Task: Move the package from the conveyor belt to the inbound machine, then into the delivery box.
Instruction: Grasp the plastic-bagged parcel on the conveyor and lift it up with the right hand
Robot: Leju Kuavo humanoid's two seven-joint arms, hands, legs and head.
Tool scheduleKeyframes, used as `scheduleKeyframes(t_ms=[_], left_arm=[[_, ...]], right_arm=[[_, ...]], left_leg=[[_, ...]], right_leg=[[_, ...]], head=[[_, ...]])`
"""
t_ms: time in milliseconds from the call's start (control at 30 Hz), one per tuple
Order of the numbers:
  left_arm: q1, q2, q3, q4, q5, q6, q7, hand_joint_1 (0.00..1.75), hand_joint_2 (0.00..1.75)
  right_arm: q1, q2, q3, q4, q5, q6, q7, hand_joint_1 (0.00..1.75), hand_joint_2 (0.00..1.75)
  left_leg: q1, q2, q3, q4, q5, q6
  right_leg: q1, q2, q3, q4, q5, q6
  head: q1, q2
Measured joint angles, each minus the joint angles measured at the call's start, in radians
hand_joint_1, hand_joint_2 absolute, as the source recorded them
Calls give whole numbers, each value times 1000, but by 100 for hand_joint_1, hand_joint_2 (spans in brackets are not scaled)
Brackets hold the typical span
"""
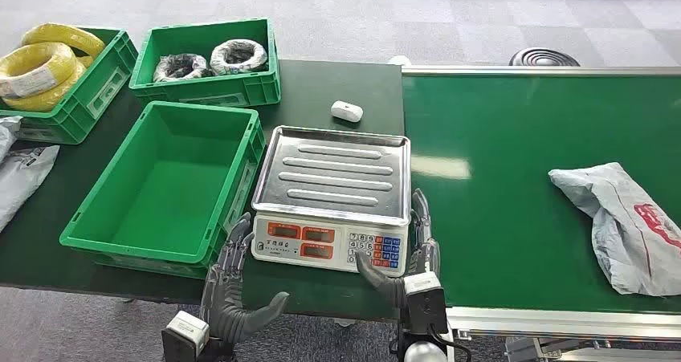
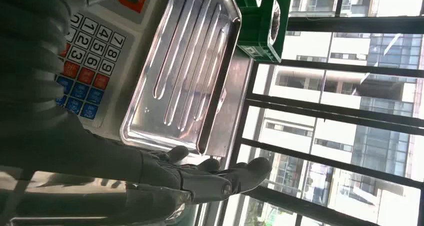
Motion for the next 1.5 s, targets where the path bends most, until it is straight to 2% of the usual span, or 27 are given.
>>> scheduleKeyframes(t_ms=[100,167,267,367,433,500,600,667,767,833,967,1067,1300,1500], left_arm=[[1,0,0,0,1,4,0,0,175],[2,0,1,0,4,8,0,0,175],[3,0,3,0,12,15,0,0,175],[4,0,5,0,20,18,0,0,175],[5,0,7,0,25,18,0,0,175],[5,0,8,0,31,17,0,0,175],[4,0,10,0,34,12,0,0,175],[3,0,12,0,34,9,0,0,175],[2,0,14,0,34,8,0,0,175],[2,0,17,-1,34,7,1,0,175],[5,-2,26,-9,33,2,13,0,175],[5,-5,33,-11,32,-7,22,0,175],[0,-5,45,-5,34,-22,17,0,175],[-6,-9,57,-3,27,-37,28,0,175]], right_arm=[[-3,0,0,-3,23,-26,0,0,175],[-7,0,-2,-10,78,-84,7,0,175],[-9,18,-46,-36,265,-167,28,0,175],[-11,67,-178,-84,484,-187,36,0,175],[-18,95,-289,-114,568,-189,54,0,175],[-27,111,-397,-136,626,-191,97,0,175],[-38,114,-516,-147,718,-191,208,0,175],[-44,110,-564,-146,744,-191,272,0,175],[-50,103,-604,-142,752,-191,316,0,175],[-53,94,-613,-136,757,-189,364,0,175],[-52,55,-607,-97,809,-181,573,0,175],[-54,20,-621,-56,853,-186,674,0,175],[-132,-85,-749,139,872,-172,726,0,175],[-180,-123,-834,247,858,-117,748,0,175]], left_leg=[[0,0,0,0,0,0],[0,0,0,0,0,0],[0,0,0,0,0,0],[0,0,0,0,0,0],[0,-1,0,0,0,0],[0,-1,0,0,0,0],[-1,0,0,0,0,0],[-1,0,0,0,0,0],[-1,0,0,0,0,0],[-1,0,0,0,0,0],[-1,0,0,0,0,0],[-1,0,0,0,0,0],[-1,-1,0,0,0,1],[-2,-1,0,0,0,1]], right_leg=[[0,0,0,0,0,0],[0,0,0,0,0,0],[0,0,0,0,0,0],[0,0,0,0,0,0],[0,0,0,0,0,0],[0,0,0,0,0,0],[-1,0,0,0,0,0],[-1,0,0,0,0,0],[0,0,0,0,0,0],[0,0,0,0,0,0],[0,0,0,0,0,0],[0,0,0,0,0,0],[-1,-1,0,-1,0,0],[-1,0,0,-1,0,0]], head=[[0,0],[0,0],[0,0],[0,0],[0,0],[0,0],[0,0],[0,0],[0,0],[0,0],[0,0],[0,0],[0,0],[0,0]])
